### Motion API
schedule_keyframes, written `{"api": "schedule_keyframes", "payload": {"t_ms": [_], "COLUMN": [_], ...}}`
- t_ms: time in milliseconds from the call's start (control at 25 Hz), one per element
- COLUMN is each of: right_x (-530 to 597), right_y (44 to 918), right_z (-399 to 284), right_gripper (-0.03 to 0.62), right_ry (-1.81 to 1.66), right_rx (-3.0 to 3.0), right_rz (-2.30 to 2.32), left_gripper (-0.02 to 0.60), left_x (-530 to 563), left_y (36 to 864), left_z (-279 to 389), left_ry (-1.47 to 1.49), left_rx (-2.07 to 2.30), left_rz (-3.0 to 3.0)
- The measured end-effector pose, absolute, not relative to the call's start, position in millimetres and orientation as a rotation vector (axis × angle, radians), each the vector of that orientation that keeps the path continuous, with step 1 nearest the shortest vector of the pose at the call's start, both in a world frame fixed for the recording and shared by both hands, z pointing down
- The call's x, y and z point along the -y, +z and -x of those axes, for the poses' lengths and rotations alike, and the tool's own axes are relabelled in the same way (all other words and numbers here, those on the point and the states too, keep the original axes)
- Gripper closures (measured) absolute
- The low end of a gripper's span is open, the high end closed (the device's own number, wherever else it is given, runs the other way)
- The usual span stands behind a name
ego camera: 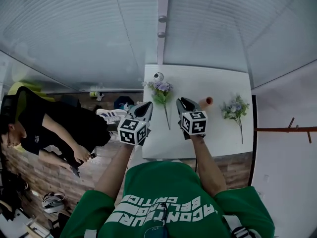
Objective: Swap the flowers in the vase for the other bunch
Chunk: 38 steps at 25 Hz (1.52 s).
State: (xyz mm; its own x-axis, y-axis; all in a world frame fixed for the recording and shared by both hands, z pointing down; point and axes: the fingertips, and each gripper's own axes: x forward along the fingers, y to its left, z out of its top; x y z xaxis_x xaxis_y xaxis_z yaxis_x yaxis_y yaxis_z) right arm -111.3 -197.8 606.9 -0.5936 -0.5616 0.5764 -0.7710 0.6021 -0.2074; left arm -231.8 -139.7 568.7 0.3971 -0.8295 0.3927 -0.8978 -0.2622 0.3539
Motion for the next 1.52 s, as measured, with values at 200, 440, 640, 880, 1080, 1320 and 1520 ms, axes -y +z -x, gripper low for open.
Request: {"api": "schedule_keyframes", "payload": {"t_ms": [200, 440, 640, 880, 1080, 1320, 1520], "right_x": [183, 168, 160, 151, 150, 147, 149], "right_y": [541, 505, 496, 495, 494, 491, 487], "right_z": [85, 43, 13, -7, -22, -39, -67], "right_gripper": [0.57, 0.58, 0.58, 0.58, 0.58, 0.58, 0.58], "right_ry": [0.414, 0.359, 0.333, 0.337, 0.343, 0.348, 0.353], "right_rx": [2.484, 2.543, 2.553, 2.562, 2.565, 2.557, 2.521], "right_rz": [-1.126, -1.169, -1.199, -1.219, -1.223, -1.248, -1.338], "left_gripper": [0.574, 0.573, 0.572, 0.574, 0.574, 0.574, 0.574], "left_x": [135, 136, 137, 134, 133, 134, 139], "left_y": [548, 527, 512, 501, 501, 498, 496], "left_z": [202, 161, 136, 121, 106, 87, 64], "left_ry": [0.127, 0.106, 0.092, 0.097, 0.105, 0.107, 0.124], "left_rx": [1.472, 1.458, 1.451, 1.462, 1.444, 1.405, 1.335], "left_rz": [-2.185, -2.262, -2.311, -2.336, -2.341, -2.359, -2.408]}}
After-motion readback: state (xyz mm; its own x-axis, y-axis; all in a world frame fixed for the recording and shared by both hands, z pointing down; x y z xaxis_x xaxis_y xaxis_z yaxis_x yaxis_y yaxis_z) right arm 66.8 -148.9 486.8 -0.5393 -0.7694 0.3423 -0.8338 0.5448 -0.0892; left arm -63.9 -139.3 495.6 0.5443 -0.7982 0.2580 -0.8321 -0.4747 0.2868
